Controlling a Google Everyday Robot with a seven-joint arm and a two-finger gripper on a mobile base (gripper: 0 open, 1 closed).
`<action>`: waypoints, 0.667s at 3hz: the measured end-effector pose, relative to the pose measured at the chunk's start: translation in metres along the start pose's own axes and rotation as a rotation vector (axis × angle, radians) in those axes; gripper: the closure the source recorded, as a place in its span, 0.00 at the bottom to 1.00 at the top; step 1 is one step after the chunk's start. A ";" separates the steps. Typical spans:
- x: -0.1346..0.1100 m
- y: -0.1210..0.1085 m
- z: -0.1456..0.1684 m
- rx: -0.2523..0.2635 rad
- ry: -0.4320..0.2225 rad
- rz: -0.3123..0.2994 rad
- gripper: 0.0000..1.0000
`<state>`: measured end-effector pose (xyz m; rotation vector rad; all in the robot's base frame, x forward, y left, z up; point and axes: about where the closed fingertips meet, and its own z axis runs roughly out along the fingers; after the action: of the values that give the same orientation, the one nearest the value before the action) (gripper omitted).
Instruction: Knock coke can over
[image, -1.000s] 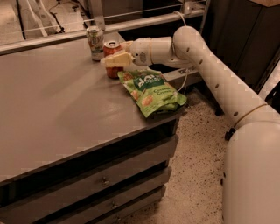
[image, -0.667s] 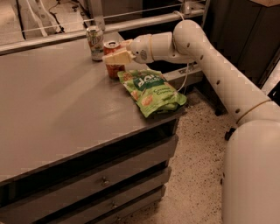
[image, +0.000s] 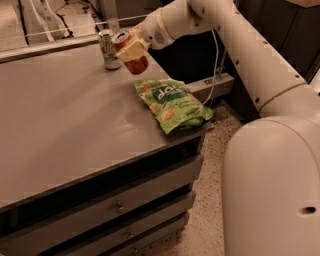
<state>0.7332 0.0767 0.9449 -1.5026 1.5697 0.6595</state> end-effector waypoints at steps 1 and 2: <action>0.002 0.006 0.018 -0.064 0.232 -0.126 1.00; 0.009 0.021 0.036 -0.151 0.437 -0.259 1.00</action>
Offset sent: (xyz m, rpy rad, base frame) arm -0.0135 0.0309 -0.0312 -0.7835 -0.1190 0.3092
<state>0.7210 0.1047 0.9157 -2.0238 1.6238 0.3179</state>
